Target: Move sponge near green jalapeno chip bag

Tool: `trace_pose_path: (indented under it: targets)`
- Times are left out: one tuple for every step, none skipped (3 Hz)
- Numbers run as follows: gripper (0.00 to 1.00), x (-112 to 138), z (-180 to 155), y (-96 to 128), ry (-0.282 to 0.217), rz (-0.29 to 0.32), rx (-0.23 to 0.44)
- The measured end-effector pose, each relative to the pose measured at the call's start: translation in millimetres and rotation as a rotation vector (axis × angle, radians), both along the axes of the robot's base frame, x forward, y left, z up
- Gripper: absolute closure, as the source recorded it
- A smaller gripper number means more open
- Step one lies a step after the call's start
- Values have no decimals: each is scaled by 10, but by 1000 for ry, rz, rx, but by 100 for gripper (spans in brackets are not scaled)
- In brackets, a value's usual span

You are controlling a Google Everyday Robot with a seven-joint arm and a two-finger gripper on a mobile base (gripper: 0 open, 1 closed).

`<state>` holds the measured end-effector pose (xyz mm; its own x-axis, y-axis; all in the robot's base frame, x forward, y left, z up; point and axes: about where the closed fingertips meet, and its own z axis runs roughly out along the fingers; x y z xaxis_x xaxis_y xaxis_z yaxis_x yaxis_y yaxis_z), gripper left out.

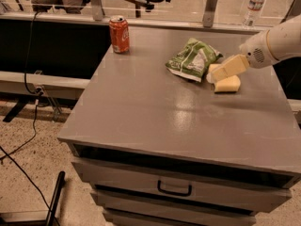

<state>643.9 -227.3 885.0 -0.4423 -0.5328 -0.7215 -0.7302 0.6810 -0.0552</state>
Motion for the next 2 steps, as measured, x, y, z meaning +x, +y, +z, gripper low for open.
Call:
trace_pose_path:
  targets:
    - [0, 57, 144, -275, -44, 6, -84]
    - [0, 87, 317, -555, -68, 5, -164]
